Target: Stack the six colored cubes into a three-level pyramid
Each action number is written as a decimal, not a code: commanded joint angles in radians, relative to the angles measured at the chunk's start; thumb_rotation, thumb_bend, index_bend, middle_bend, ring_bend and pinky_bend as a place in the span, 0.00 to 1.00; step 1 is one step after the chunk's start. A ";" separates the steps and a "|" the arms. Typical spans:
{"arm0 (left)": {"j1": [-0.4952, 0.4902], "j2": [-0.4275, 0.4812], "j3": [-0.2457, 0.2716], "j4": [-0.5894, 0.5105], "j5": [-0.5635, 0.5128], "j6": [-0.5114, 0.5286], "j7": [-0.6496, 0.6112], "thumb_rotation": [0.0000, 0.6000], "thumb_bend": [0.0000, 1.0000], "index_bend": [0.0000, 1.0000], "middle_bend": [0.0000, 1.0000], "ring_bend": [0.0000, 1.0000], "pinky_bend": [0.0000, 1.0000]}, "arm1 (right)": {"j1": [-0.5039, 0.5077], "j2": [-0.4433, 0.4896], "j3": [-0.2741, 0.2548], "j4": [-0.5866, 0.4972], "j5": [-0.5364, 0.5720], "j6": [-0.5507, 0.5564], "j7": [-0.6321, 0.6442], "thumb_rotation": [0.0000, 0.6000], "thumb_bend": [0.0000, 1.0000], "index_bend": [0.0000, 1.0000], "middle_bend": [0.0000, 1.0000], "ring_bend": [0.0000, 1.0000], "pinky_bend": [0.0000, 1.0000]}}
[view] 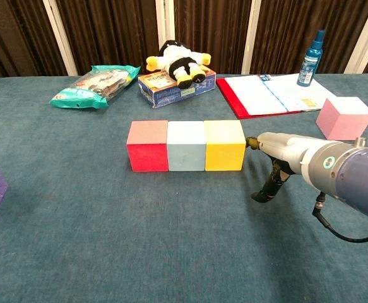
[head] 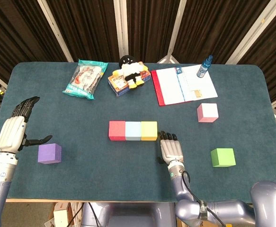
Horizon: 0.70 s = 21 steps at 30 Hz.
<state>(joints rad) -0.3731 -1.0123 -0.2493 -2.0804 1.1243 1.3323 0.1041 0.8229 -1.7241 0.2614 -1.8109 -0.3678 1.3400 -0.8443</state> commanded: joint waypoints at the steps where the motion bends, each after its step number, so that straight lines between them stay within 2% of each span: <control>1: 0.000 0.000 0.000 0.000 0.000 0.000 0.000 1.00 0.05 0.00 0.04 0.00 0.00 | 0.000 0.000 0.000 -0.002 0.000 0.001 -0.001 1.00 0.34 0.00 0.04 0.00 0.00; 14: 0.001 0.003 -0.002 -0.003 0.001 0.002 -0.003 1.00 0.05 0.00 0.04 0.00 0.00 | -0.007 0.009 -0.003 0.003 -0.020 0.036 -0.006 1.00 0.34 0.00 0.04 0.00 0.00; 21: 0.003 0.006 -0.004 -0.003 0.003 0.005 -0.008 1.00 0.05 0.00 0.04 0.00 0.00 | -0.031 0.069 -0.011 -0.041 -0.085 0.070 0.007 1.00 0.34 0.00 0.04 0.00 0.00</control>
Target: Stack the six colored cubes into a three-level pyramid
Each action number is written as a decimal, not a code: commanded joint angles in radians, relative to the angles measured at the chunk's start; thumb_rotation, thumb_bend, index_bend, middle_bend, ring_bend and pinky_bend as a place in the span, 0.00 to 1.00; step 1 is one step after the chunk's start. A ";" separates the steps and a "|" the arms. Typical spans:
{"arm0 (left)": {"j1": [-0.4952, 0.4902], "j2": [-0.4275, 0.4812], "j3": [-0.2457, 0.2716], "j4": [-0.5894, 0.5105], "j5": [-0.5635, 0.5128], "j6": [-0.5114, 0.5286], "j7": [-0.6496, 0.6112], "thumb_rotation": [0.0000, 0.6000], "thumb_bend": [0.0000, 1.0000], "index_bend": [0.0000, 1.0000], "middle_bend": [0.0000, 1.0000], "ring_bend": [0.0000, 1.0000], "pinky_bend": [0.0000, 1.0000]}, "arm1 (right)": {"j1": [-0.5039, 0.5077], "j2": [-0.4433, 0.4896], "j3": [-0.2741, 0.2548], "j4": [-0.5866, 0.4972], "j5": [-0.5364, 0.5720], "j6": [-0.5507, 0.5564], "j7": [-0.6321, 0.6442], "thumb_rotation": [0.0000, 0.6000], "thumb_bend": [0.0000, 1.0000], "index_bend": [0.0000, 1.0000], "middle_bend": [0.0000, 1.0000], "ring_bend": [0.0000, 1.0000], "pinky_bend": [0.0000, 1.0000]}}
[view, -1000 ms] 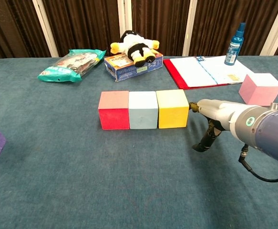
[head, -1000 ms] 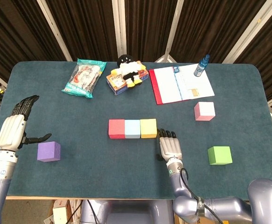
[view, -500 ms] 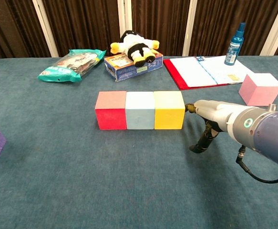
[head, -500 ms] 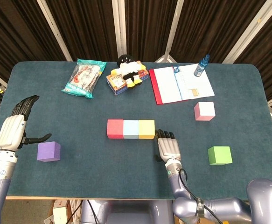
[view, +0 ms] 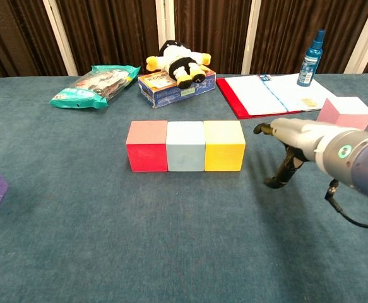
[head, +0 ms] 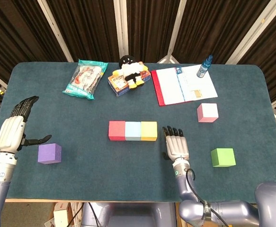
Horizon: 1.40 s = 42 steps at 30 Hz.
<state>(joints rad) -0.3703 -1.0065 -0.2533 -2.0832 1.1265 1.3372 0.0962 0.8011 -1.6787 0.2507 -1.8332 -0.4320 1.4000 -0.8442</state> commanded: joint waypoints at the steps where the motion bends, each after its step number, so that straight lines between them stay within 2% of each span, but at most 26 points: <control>1: 0.001 0.001 0.000 0.000 0.001 0.001 0.000 1.00 0.05 0.00 0.04 0.00 0.00 | -0.013 0.040 -0.001 -0.028 -0.035 0.015 0.008 1.00 0.34 0.00 0.04 0.00 0.00; 10: 0.003 -0.001 0.003 -0.005 0.011 0.009 0.010 1.00 0.05 0.00 0.04 0.00 0.00 | -0.033 0.185 0.047 -0.042 -0.055 -0.018 0.035 1.00 0.34 0.00 0.04 0.00 0.00; 19: 0.000 -0.010 0.006 0.001 0.014 0.019 0.037 1.00 0.05 0.00 0.04 0.00 0.00 | -0.021 0.287 0.079 0.133 -0.004 -0.228 0.095 1.00 0.34 0.00 0.04 0.00 0.00; 32: -0.004 -0.041 0.010 0.017 0.023 0.047 0.099 1.00 0.05 0.00 0.04 0.00 0.00 | 0.040 0.251 0.035 0.447 0.052 -0.427 0.093 1.00 0.34 0.00 0.04 0.00 0.00; 42: -0.008 -0.062 0.014 0.029 0.031 0.060 0.136 1.00 0.05 0.00 0.04 0.00 0.00 | 0.068 0.201 0.003 0.615 0.129 -0.546 0.092 1.00 0.34 0.00 0.04 0.00 0.00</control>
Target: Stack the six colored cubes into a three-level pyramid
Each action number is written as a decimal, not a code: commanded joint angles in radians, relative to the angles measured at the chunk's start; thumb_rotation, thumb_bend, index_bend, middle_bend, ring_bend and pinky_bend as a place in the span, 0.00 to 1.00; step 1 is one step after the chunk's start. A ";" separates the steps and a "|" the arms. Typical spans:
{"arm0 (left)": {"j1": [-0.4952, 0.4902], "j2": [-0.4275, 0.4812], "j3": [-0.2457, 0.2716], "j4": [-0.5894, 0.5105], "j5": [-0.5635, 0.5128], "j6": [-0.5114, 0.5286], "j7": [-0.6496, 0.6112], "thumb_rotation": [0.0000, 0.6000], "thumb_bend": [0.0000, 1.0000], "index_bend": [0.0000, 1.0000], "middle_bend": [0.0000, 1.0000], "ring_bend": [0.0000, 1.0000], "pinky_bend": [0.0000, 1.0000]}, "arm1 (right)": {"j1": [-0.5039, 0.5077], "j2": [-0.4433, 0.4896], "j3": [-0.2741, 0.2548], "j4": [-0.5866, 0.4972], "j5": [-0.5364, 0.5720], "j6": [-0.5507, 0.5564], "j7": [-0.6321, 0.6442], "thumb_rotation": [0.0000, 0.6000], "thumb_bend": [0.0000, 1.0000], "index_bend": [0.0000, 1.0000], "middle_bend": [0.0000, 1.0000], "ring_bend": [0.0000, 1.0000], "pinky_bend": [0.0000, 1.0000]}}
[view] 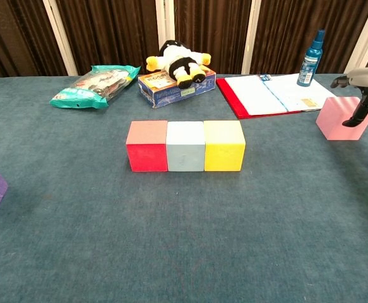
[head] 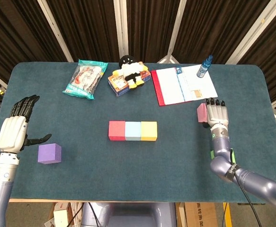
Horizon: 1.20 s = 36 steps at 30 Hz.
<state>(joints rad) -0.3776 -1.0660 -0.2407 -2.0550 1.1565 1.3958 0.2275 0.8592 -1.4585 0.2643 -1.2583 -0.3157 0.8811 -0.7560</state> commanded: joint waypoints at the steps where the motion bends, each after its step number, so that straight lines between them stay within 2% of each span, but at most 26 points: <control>1: -0.001 -0.004 0.001 0.000 0.002 0.002 0.007 1.00 0.05 0.00 0.04 0.00 0.00 | 0.012 -0.023 -0.011 0.051 0.015 -0.034 0.005 1.00 0.34 0.00 0.04 0.00 0.00; 5: -0.002 -0.008 0.003 0.000 0.008 0.006 0.019 1.00 0.05 0.00 0.04 0.00 0.00 | 0.021 -0.040 -0.014 0.108 0.002 -0.060 0.018 1.00 0.35 0.00 0.05 0.00 0.00; 10: -0.001 -0.012 0.005 -0.001 0.016 0.013 0.027 1.00 0.05 0.00 0.04 0.00 0.00 | 0.028 -0.059 -0.014 0.184 -0.005 -0.092 0.040 1.00 0.41 0.00 0.11 0.01 0.00; 16: 0.001 -0.016 0.006 -0.002 0.020 0.016 0.035 1.00 0.05 0.00 0.04 0.00 0.00 | 0.028 -0.075 -0.020 0.242 0.013 -0.122 0.048 1.00 0.51 0.00 0.28 0.10 0.00; 18: 0.000 -0.017 0.007 -0.002 0.020 0.014 0.038 1.00 0.05 0.00 0.04 0.00 0.00 | 0.026 -0.077 -0.022 0.250 0.011 -0.127 0.054 1.00 0.52 0.00 0.35 0.14 0.00; 21: -0.001 -0.020 0.009 -0.002 0.021 0.014 0.044 1.00 0.05 0.00 0.04 0.00 0.00 | 0.020 -0.077 -0.020 0.248 -0.001 -0.132 0.073 1.00 0.53 0.00 0.39 0.18 0.00; 28: 0.000 -0.020 0.004 0.001 0.012 0.013 0.038 1.00 0.05 0.00 0.04 0.00 0.00 | -0.006 -0.026 -0.014 0.151 -0.089 -0.091 0.135 1.00 0.53 0.00 0.39 0.18 0.00; 36: 0.002 -0.013 0.003 -0.005 0.016 0.007 0.022 1.00 0.05 0.00 0.04 0.00 0.00 | -0.050 0.099 0.012 -0.084 -0.210 0.035 0.201 1.00 0.53 0.00 0.39 0.18 0.00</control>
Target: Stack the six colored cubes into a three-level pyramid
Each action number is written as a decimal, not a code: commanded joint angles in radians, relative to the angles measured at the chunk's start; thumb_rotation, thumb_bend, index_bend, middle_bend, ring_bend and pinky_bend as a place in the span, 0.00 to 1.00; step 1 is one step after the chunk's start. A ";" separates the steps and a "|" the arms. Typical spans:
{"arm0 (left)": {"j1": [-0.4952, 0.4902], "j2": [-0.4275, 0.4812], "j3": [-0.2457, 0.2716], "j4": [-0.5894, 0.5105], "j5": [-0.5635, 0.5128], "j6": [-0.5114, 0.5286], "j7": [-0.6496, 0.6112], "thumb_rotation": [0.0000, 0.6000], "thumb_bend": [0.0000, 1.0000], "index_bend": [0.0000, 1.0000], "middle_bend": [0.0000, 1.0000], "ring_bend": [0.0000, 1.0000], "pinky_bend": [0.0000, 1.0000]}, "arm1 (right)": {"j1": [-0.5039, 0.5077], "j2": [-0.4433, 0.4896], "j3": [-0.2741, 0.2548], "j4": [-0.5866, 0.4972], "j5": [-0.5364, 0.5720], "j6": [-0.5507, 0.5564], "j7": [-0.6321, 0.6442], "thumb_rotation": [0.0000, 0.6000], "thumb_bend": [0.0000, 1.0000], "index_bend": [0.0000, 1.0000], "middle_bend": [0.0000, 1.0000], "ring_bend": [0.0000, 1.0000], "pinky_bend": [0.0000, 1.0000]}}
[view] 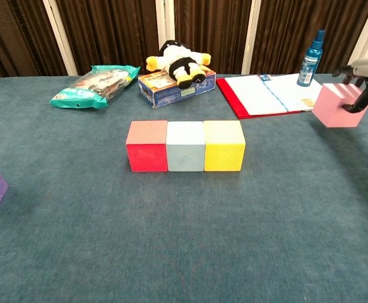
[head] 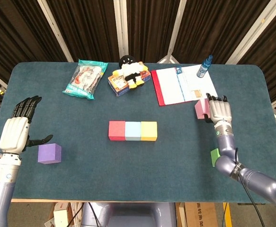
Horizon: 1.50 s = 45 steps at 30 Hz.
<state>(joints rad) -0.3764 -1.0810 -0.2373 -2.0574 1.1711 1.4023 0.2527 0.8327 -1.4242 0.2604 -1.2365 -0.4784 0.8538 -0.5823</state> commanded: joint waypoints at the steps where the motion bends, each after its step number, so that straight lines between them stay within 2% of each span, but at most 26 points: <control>1: 0.002 0.003 -0.001 -0.005 0.003 0.000 -0.005 1.00 0.05 0.00 0.04 0.00 0.00 | -0.026 0.077 0.016 -0.130 -0.051 0.073 0.026 1.00 0.53 0.00 0.39 0.18 0.00; 11: 0.012 0.025 -0.001 -0.029 0.021 0.000 -0.037 1.00 0.05 0.00 0.04 0.00 0.00 | -0.077 0.235 0.027 -0.523 -0.119 0.261 0.001 1.00 0.53 0.00 0.39 0.18 0.00; 14: 0.014 0.029 0.002 -0.034 0.029 -0.004 -0.046 1.00 0.05 0.00 0.04 0.00 0.00 | -0.072 0.271 0.015 -0.650 -0.115 0.329 -0.074 1.00 0.53 0.00 0.39 0.18 0.00; 18: 0.014 0.029 0.010 -0.039 0.036 -0.011 -0.045 1.00 0.05 0.00 0.04 0.00 0.00 | -0.046 0.269 0.016 -0.782 -0.073 0.427 -0.175 1.00 0.53 0.00 0.40 0.18 0.00; 23: 0.016 0.033 0.013 -0.047 0.042 -0.014 -0.053 1.00 0.05 0.00 0.05 0.00 0.00 | 0.010 0.198 0.022 -0.907 -0.017 0.574 -0.312 1.00 0.53 0.00 0.41 0.19 0.00; 28: 0.021 0.045 0.007 -0.051 0.041 -0.013 -0.076 1.00 0.05 0.00 0.05 0.00 0.00 | 0.057 0.095 0.023 -0.981 0.017 0.693 -0.402 1.00 0.53 0.00 0.42 0.19 0.00; 32: 0.024 0.056 0.003 -0.053 0.038 -0.017 -0.097 1.00 0.05 0.00 0.05 0.00 0.00 | 0.093 0.003 0.028 -1.001 0.043 0.764 -0.452 1.00 0.53 0.00 0.42 0.19 0.00; 39: 0.028 0.073 -0.003 -0.057 0.037 -0.021 -0.126 1.00 0.05 0.00 0.05 0.00 0.00 | 0.146 -0.132 0.071 -0.951 0.091 0.847 -0.493 1.00 0.53 0.00 0.42 0.20 0.00; 45: 0.029 0.079 -0.003 -0.056 0.036 -0.028 -0.138 1.00 0.05 0.00 0.05 0.00 0.00 | 0.184 -0.203 0.120 -0.884 0.133 0.903 -0.533 1.00 0.53 0.00 0.43 0.20 0.00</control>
<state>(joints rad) -0.3476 -1.0028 -0.2398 -2.1139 1.2072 1.3750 0.1153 1.0078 -1.6170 0.3703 -2.1306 -0.3549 1.7479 -1.1062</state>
